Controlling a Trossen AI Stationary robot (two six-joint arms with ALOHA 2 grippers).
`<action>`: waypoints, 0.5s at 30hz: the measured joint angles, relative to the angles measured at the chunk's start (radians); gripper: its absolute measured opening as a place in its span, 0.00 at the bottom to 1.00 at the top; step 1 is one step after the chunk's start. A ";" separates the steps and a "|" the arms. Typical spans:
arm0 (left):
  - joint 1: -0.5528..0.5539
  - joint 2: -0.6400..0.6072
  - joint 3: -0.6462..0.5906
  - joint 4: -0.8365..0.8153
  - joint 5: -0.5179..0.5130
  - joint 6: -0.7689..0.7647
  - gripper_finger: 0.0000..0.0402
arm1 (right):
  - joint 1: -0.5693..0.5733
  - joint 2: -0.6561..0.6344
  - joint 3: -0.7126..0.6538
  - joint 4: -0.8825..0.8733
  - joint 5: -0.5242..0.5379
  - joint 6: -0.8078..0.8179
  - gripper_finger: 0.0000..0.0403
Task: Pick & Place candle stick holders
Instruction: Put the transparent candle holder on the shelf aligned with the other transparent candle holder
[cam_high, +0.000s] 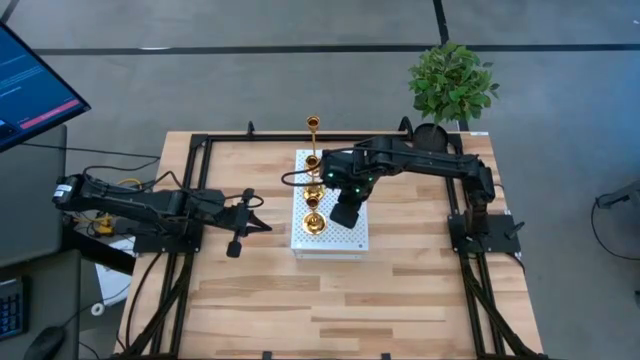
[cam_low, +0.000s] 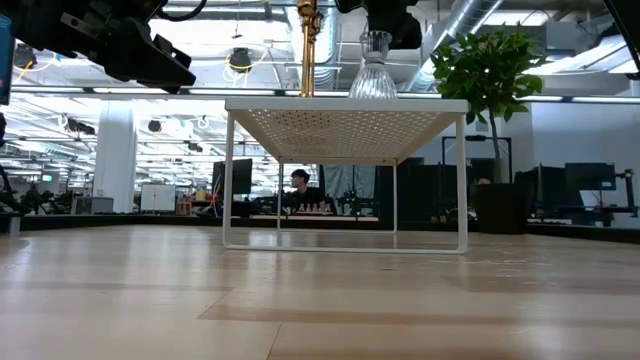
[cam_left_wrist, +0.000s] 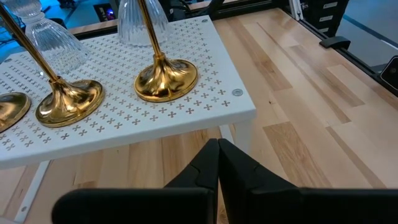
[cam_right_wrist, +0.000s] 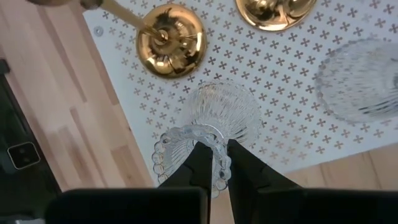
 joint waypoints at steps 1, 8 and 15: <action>0.000 0.000 0.000 0.000 0.000 0.000 0.02 | 0.000 0.000 0.000 0.000 0.000 0.007 0.03; 0.000 0.000 0.000 0.000 0.000 0.000 0.02 | 0.008 0.000 0.000 -0.003 -0.001 0.051 0.03; 0.000 0.000 0.000 0.000 0.000 0.000 0.02 | 0.013 0.000 0.000 -0.006 0.002 0.073 0.03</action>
